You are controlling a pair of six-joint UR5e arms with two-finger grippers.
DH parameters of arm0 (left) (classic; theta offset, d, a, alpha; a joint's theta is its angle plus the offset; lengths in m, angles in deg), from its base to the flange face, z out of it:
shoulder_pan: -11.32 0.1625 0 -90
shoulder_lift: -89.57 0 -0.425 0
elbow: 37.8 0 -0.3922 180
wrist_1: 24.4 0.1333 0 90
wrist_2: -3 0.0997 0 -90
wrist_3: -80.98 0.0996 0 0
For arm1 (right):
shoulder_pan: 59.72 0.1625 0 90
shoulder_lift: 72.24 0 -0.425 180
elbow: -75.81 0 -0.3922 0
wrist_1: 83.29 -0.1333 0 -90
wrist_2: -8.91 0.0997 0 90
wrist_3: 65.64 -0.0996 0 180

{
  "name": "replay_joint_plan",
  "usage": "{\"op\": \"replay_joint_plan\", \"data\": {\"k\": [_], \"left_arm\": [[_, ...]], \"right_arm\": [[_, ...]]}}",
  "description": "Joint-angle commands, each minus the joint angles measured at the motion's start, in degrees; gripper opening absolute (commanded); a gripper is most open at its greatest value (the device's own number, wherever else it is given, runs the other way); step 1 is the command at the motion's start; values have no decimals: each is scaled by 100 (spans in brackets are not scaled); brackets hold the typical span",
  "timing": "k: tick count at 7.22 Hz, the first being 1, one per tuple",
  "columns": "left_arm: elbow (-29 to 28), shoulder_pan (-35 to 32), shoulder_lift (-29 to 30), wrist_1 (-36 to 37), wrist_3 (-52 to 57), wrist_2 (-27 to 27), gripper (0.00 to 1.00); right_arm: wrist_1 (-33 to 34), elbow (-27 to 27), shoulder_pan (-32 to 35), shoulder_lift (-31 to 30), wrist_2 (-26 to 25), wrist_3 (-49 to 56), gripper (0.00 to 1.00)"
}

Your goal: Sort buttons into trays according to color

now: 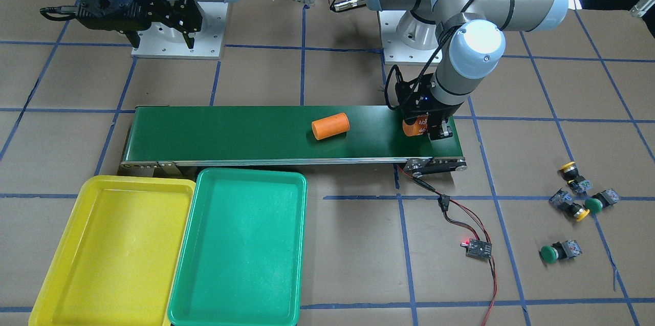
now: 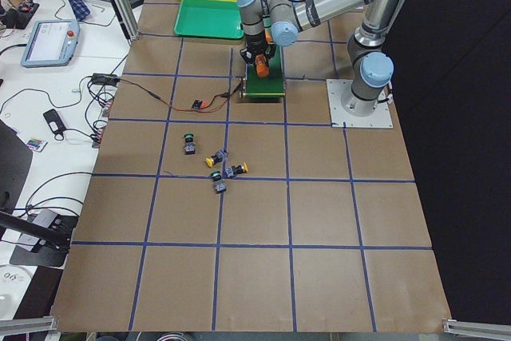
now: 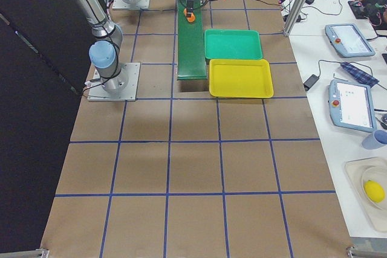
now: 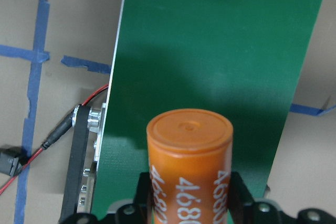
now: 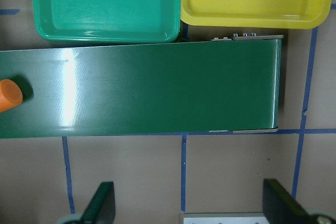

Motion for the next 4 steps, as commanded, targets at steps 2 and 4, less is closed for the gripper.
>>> {"op": "replay_joint_plan", "data": {"k": [2,4], "left_arm": [[194,14,-34,185,-55,164,100],[-146,58,-87,10,-291,173,100]], "right_arm": [[2,-6,0,7,9,0,100],[11,-6,0,-1,9,0,100]]}}
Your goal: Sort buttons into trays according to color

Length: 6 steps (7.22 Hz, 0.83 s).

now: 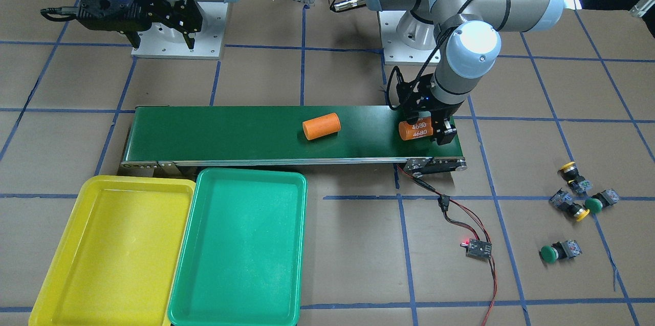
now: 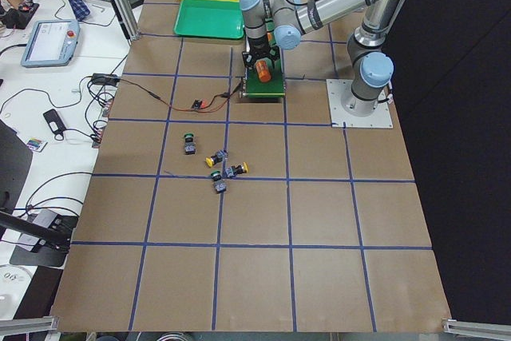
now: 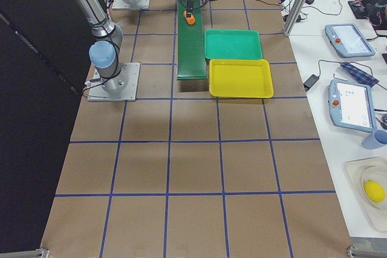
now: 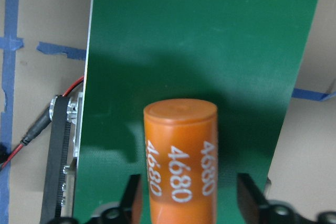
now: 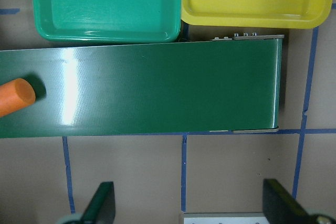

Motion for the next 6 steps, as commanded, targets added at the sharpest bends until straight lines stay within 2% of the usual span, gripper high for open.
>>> {"op": "replay_joint_plan", "data": {"k": [1,2,3,4,5,6], "left_arm": [[-726,150,35,-642,-153,14,100],[-1279,804,306,-1117,-49,-21,100],[-1615,1463,622,-1165,-30,-4,100],[-1993,1809,1138,-905,579,-12,100],[-2736,1856,1892,-450,1177,14,100],[-3579,1883,2595,-367,1574,5,100]], "right_arm": [[-23,0,0,-6,-8,-4,100],[-23,0,0,-6,-8,-4,100],[-14,0,0,-6,1,-4,100],[-5,0,0,3,1,-4,100],[3,0,0,-6,1,5,100],[-23,0,0,-6,-8,-4,100]]}}
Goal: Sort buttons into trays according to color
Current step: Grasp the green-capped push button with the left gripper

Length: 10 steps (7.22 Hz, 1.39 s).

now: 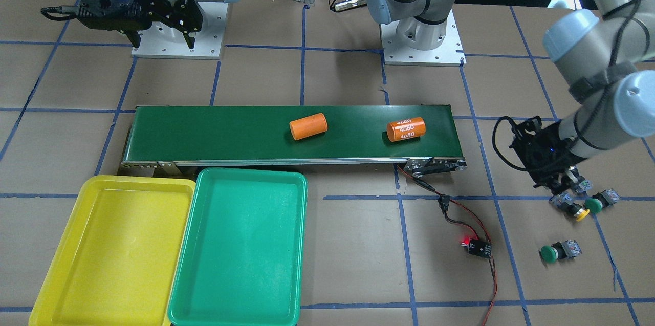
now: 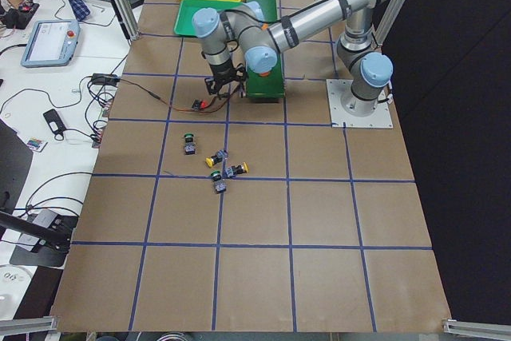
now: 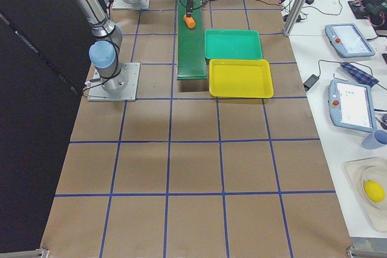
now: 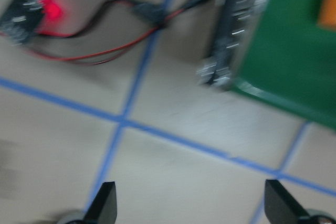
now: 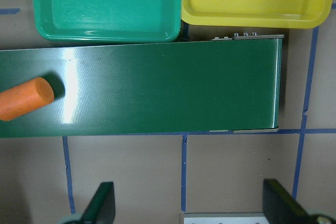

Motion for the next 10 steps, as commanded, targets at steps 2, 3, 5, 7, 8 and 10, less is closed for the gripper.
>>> {"op": "replay_joint_plan", "data": {"k": [2,3,5,7,8,10], "left_arm": [[-1811,454,1750,253,982,-25,100],[-1805,596,1997,244,1167,-68,100],[-1664,563,2122,288,1195,-77,100],[-1786,607,2316,681,1343,-261,100],[-1787,598,2325,692,1371,-314,100],[-1735,633,2439,701,1633,-621,87]], "right_arm": [[-8,0,0,-3,2,-4,100],[1,0,0,6,2,5,100],[1,0,0,-3,2,5,100],[-25,0,9,-3,2,5,100],[-34,0,9,-3,2,5,100],[-34,0,9,-3,-24,-4,100]]}}
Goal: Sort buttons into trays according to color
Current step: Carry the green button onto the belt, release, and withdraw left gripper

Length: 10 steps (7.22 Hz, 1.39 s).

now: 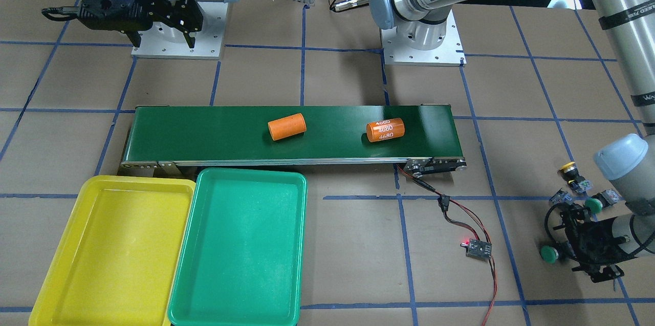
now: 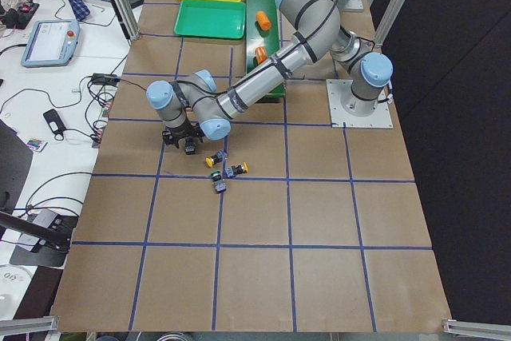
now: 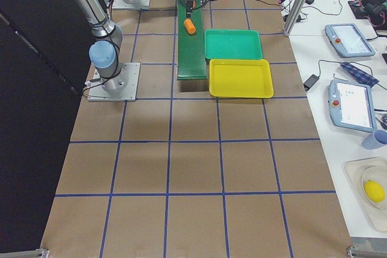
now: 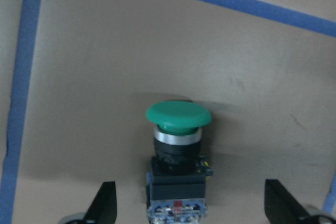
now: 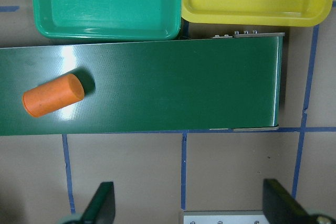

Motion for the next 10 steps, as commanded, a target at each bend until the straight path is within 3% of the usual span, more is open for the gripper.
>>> {"op": "replay_joint_plan", "data": {"k": [1,2,3,4,6,8,9,10], "left_arm": [[31,24,88,25,121,-164,39],[39,6,88,16,95,-103,0],[31,-63,-86,-71,-97,-77,0],[65,-82,-349,-498,-1152,-33,0],[39,-387,-1269,-2532,-4135,-59,0],[231,-1098,-1939,-3014,-6582,-111,0],[598,-1528,-2299,-3059,-7995,-94,0],[1185,-1863,-2720,-3060,-8583,-103,0]], "right_arm": [[-1,0,0,0,1,-3,100],[-54,-9,0,0,-69,6,100],[-37,0,0,0,-61,-3,100],[33,0,0,0,-61,6,100],[25,9,-9,0,-69,6,100],[43,0,0,9,18,6,100],[25,0,-9,0,10,-3,100],[51,0,0,9,36,6,100]]}}
